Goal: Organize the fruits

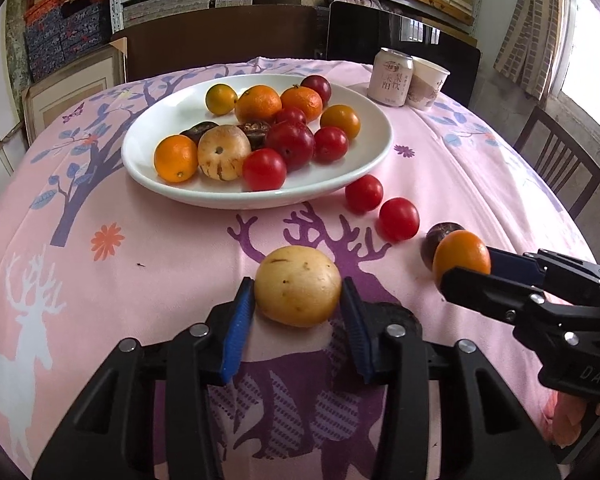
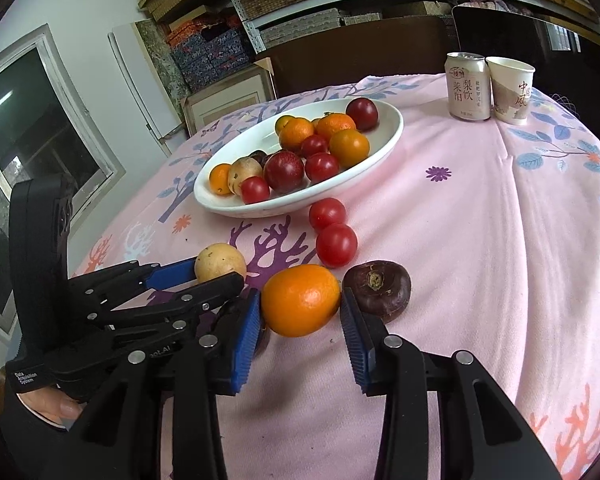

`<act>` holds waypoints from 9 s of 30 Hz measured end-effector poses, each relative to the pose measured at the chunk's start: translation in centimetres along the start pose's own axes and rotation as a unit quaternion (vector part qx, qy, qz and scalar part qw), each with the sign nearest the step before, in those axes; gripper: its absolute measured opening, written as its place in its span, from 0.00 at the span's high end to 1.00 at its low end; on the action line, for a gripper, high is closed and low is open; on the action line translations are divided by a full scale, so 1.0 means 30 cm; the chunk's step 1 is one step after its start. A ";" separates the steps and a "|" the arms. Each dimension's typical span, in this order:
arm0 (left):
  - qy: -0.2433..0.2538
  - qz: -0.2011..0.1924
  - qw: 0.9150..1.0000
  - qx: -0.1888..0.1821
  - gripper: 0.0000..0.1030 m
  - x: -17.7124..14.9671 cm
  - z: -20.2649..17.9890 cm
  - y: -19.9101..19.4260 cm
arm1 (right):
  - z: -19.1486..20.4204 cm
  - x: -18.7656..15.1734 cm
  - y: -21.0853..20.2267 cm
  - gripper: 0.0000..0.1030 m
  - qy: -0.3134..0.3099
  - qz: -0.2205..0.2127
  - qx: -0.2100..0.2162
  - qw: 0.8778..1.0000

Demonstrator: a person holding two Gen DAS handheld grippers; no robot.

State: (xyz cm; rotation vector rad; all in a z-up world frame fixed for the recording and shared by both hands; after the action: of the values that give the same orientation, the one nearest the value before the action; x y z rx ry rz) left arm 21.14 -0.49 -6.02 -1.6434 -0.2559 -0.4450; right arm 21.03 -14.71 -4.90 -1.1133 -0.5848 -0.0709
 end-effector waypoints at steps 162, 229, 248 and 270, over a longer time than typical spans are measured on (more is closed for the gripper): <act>-0.028 0.010 0.999 0.012 0.22 0.030 -0.027 -0.112 | -0.064 0.116 0.052 0.74 -0.057 0.044 -0.093 0.993; -0.116 -0.030 0.990 0.075 0.69 0.377 0.242 -0.074 | 0.118 0.466 0.065 0.57 -0.055 -0.034 -0.028 0.997; -0.108 -0.059 0.989 0.084 0.16 0.241 0.175 -0.177 | -0.004 0.273 -0.059 0.37 -0.010 -0.037 -0.030 0.999; -0.066 -0.058 0.991 0.099 0.07 -0.072 -0.013 -0.276 | 0.002 -0.033 -0.177 0.04 -0.003 -0.029 -0.100 0.995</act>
State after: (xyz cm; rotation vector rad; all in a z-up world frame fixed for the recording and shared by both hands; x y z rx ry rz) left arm 15.69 0.35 0.52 -1.4691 -0.4824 -0.3856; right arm 18.36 -17.31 -0.97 -1.2919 -0.6246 -0.1793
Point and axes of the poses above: each gripper's, at about its wrist camera, not at the fingertips, and y roughly the way its jaws point, z to its left, x to its top, the point moved 6 cm from there along y, roughly the way its jaws point, and after that the axes turned 15 degrees about z, right-handed, at the moved point
